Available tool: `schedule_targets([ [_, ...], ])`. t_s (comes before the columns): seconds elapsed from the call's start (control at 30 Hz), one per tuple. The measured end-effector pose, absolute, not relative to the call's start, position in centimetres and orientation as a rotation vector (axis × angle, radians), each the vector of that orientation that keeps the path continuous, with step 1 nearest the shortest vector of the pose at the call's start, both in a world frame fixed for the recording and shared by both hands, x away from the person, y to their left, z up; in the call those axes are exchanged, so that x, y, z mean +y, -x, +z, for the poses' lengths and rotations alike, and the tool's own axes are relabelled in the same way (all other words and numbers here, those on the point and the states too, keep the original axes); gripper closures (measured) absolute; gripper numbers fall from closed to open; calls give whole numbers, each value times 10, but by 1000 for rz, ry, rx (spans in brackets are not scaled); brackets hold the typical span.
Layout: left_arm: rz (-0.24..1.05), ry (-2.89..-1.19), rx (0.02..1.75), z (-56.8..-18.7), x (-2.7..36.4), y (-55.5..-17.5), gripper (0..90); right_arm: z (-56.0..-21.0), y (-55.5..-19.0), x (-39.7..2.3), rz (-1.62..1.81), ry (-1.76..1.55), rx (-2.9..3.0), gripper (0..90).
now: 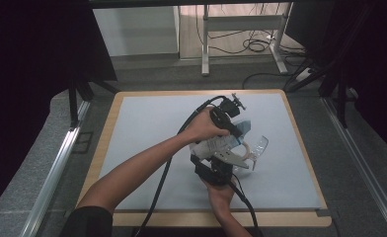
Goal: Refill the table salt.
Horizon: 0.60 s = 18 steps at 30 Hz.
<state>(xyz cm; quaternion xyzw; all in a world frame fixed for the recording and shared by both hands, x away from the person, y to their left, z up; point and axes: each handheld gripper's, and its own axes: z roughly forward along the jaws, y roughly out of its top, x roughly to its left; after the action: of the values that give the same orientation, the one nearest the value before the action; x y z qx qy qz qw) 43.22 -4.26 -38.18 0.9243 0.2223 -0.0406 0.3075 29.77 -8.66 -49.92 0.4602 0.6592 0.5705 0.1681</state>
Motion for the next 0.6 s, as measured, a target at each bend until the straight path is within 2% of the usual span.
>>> schedule_targets([
  [0.6, -115, -2451, 580, -383, -41, -433, 899, -499, -303, -81, 1586, -1290, 1879, 517],
])
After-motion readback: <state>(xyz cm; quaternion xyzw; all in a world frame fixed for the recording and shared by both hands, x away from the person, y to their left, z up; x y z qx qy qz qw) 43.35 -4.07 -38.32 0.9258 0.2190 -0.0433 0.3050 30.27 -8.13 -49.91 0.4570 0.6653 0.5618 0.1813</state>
